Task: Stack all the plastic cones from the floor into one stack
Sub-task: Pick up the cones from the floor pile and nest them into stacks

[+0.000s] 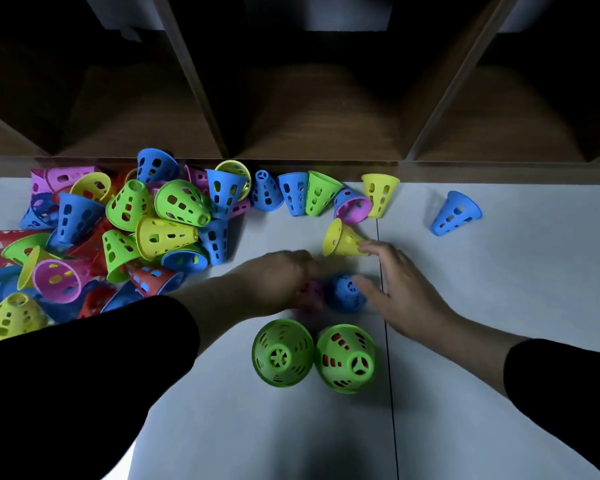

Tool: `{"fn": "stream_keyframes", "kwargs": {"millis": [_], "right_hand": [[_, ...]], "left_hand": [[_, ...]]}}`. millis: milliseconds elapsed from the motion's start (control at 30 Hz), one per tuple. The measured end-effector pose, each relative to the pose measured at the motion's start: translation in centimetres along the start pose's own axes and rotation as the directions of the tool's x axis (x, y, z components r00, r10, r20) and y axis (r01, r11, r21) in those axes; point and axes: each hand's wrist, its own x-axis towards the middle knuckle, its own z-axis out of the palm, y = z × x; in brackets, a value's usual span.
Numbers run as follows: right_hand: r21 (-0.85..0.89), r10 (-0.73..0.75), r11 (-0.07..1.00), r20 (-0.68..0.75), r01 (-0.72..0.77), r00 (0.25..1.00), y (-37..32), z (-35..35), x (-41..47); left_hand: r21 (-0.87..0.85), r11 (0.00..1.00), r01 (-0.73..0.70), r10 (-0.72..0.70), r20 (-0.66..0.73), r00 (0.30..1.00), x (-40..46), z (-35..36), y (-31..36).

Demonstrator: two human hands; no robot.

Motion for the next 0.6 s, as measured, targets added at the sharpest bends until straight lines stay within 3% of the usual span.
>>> {"fn": "stream_keyframes", "kwargs": {"millis": [133, 233, 333, 467, 533, 600], "right_hand": [[-0.227, 0.025, 0.971, -0.185, -0.067, 0.982, 3.6, -3.0, 2.8], [-0.515, 0.088, 0.834, -0.23, -0.198, 0.969, 7.0, -6.1, 4.9], [-0.686, 0.182, 0.693, -0.129, -0.22, 0.975, 9.9, -9.4, 6.0], [-0.672, 0.265, 0.722, 0.048, -0.165, 0.963, 12.1, -11.4, 6.6], [-0.649, 0.281, 0.736, 0.035, -0.192, 0.959, 12.0, -10.8, 6.6], [-0.703, 0.279, 0.684, 0.008, -0.193, 0.96, 11.7, -9.9, 6.6]], "left_hand": [[0.111, 0.994, 0.011, 0.018, -0.257, 0.966, 2.5, -1.1, 0.3], [0.31, 0.946, -0.093, 0.15, -0.166, 0.975, 5.7, -1.7, 1.5], [0.483, 0.863, -0.144, 0.165, -0.001, 0.986, 8.4, -1.7, 2.6], [0.536, 0.84, -0.086, 0.025, 0.12, 0.993, 9.9, -1.4, 3.0], [0.554, 0.832, -0.029, -0.03, 0.098, 0.995, 10.0, -1.2, 3.0], [0.572, 0.819, 0.046, -0.081, 0.036, 0.996, 9.8, -0.8, 2.8]]}}
